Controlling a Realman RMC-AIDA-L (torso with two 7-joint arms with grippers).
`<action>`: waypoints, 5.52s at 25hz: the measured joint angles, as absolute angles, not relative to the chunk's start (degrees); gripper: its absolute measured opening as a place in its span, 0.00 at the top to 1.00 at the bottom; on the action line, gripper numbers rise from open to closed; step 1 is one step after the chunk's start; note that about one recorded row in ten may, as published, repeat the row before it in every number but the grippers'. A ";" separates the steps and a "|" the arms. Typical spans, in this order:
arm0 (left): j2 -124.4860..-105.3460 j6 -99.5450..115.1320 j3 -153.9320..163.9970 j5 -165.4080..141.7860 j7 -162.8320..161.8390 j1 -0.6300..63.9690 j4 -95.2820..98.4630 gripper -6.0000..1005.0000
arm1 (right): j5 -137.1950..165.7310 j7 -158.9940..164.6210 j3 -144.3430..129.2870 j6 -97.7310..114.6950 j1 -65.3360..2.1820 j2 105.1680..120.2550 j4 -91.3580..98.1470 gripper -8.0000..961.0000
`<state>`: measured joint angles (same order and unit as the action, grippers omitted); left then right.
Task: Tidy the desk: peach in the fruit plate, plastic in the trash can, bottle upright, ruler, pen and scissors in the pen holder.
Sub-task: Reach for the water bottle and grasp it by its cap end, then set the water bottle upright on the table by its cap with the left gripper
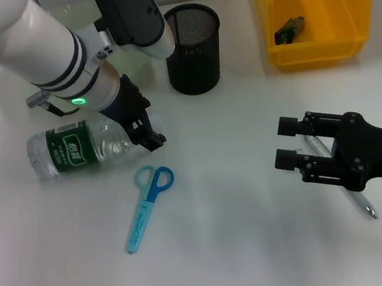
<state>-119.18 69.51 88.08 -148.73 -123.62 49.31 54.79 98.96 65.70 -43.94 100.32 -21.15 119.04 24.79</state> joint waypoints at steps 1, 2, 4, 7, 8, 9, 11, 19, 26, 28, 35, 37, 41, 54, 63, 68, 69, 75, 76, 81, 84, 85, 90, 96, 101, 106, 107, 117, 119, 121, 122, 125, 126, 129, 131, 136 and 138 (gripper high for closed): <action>-119.18 68.91 88.92 -149.05 -123.71 49.36 54.45 0.29 | 98.97 65.70 -43.94 100.32 -21.32 119.05 24.59 0.33; -119.18 68.70 89.24 -149.35 -123.86 49.38 54.32 0.29 | 98.96 65.71 -43.94 100.31 -21.47 119.06 24.45 0.33; -119.18 68.59 89.44 -149.67 -124.00 49.40 54.14 0.29 | 98.96 65.72 -43.94 100.30 -21.68 119.06 24.25 0.33; -119.18 68.07 90.10 -150.25 -124.58 49.85 53.28 0.29 | 98.92 65.73 -43.94 100.28 -21.90 119.08 24.07 0.33; -119.18 68.07 90.10 -150.25 -124.58 49.85 53.28 0.29 | 98.88 65.74 -43.94 100.27 -21.93 119.09 24.03 0.33; -119.18 68.07 90.10 -150.25 -124.58 49.85 53.28 0.29 | 98.83 65.74 -43.94 100.27 -21.98 119.09 23.97 0.33; -119.18 66.91 90.71 -150.31 -124.94 49.98 53.00 0.29 | 98.73 65.74 -43.94 100.27 -22.06 119.09 23.90 0.33; -119.18 66.33 91.05 -150.38 -124.92 50.15 52.17 0.29 | 98.53 65.84 -43.66 100.27 -22.10 119.09 23.90 0.33; -119.18 66.37 92.25 -150.85 -125.51 50.46 51.60 0.29 | 98.54 65.98 -43.50 100.28 -22.48 119.09 23.84 0.34; -119.17 66.57 93.10 -151.05 -125.73 50.58 51.58 0.29 | 98.54 65.98 -43.50 100.28 -22.49 119.09 23.78 0.34; -119.17 66.24 93.54 -151.46 -126.34 50.55 51.50 0.32 | 98.51 66.00 -43.53 100.28 -22.66 119.09 23.23 0.34; -119.17 66.20 93.65 -151.66 -126.56 50.56 51.50 0.35 | 98.51 66.01 -43.47 100.28 -22.69 119.09 23.14 0.34; -119.17 66.01 93.87 -151.84 -127.09 50.56 51.53 0.42 | 98.46 66.00 -43.41 100.33 -22.70 119.09 23.00 0.34; -119.18 69.06 93.96 -151.93 -127.68 49.80 54.54 0.56 | 98.32 66.00 -43.41 100.45 -22.58 119.09 22.84 0.34; -118.97 75.65 94.00 -151.93 -130.17 44.40 70.01 0.56 | 98.26 66.01 -43.42 101.03 -22.68 119.12 22.85 0.34; -118.82 78.67 93.41 -152.01 -131.04 40.79 78.67 0.56 | 98.24 66.00 -43.41 101.22 -22.84 119.24 22.73 0.34; -118.82 78.86 93.40 -152.03 -131.04 39.84 80.42 0.56 | 98.22 66.00 -43.39 101.23 -22.84 119.24 22.63 0.34; -118.75 79.56 93.29 -152.11 -131.59 36.14 86.62 0.56 | 98.09 66.00 -43.69 101.28 -23.45 119.34 22.27 0.33; -118.74 79.62 93.28 -152.12 -131.67 35.78 87.07 0.56 | 98.08 66.00 -43.80 101.37 -23.53 119.35 22.26 0.33; -118.73 79.81 92.89 -152.39 -131.62 33.16 90.01 0.56 | 98.08 66.00 -43.90 101.67 -23.56 119.39 21.65 0.33; -118.72 80.34 92.29 -152.35 -131.63 31.95 91.61 0.56 | 98.08 66.00 -43.77 101.74 -23.54 119.39 21.26 0.33; -118.71 80.51 92.02 -152.23 -131.63 31.23 92.66 0.56 | 98.08 66.00 -43.78 101.78 -23.52 119.39 21.24 0.33; -118.72 80.87 91.53 -152.02 -131.70 28.91 96.71 0.56 | 98.08 65.98 -43.96 101.87 -23.52 119.44 21.24 0.33; -118.74 81.72 90.53 -152.08 -132.38 28.21 98.09 0.56 | 98.08 65.94 -43.96 102.37 -23.55 119.44 20.90 0.33; -118.74 82.51 90.19 -151.04 -132.43 26.80 100.99 0.56 | 98.08 65.86 -43.94 102.50 -23.51 119.44 20.76 0.33; -118.68 83.29 89.42 -149.89 -132.00 25.89 103.18 0.56 | 98.08 65.88 -43.94 102.55 -23.62 119.44 20.27 0.33; -118.68 83.33 89.33 -149.77 -131.98 25.81 103.25 0.56 | 98.08 65.87 -43.94 102.56 -23.73 119.44 20.02 0.33; -118.65 83.29 88.56 -149.66 -131.72 25.35 103.21 0.56 | 98.08 65.52 -43.94 102.57 -24.02 119.44 19.33 0.33; -118.64 83.68 88.02 -149.50 -131.81 25.50 103.39 0.56 | 98.08 65.51 -43.94 102.57 -24.02 119.44 19.33 0.33; -118.64 83.94 87.82 -149.36 -131.83 25.58 103.51 0.56 | 98.08 65.51 -43.94 102.57 -24.04 119.44 19.33 0.33; -118.64 84.18 87.61 -149.18 -131.83 25.66 103.67 0.56 | 98.08 65.50 -43.94 102.57 -24.05 119.44 19.33 0.33; -118.65 85.36 86.77 -148.50 -131.75 25.88 104.42 0.56 | 98.08 65.48 -43.94 102.54 -24.07 119.44 19.33 0.33; -118.65 85.86 86.56 -148.33 -131.75 26.00 104.72 0.56 | 98.08 65.47 -43.94 102.49 -24.07 119.44 19.33 0.33; -118.65 86.76 86.04 -147.98 -131.75 26.28 105.44 0.56 | 98.08 65.42 -43.94 102.33 -24.12 119.44 19.33 0.34; -118.65 87.08 85.76 -147.79 -131.75 26.33 105.63 0.56 | 98.08 65.42 -43.94 102.33 -24.15 119.44 19.33 0.34; -118.62 88.01 85.29 -147.45 -131.64 26.35 105.58 0.56 | 98.08 65.39 -43.94 102.12 -24.32 119.44 19.34 0.34; -118.60 88.43 84.30 -146.05 -131.54 26.36 105.58 0.56 | 98.09 65.39 -43.90 102.05 -24.37 119.44 19.33 0.34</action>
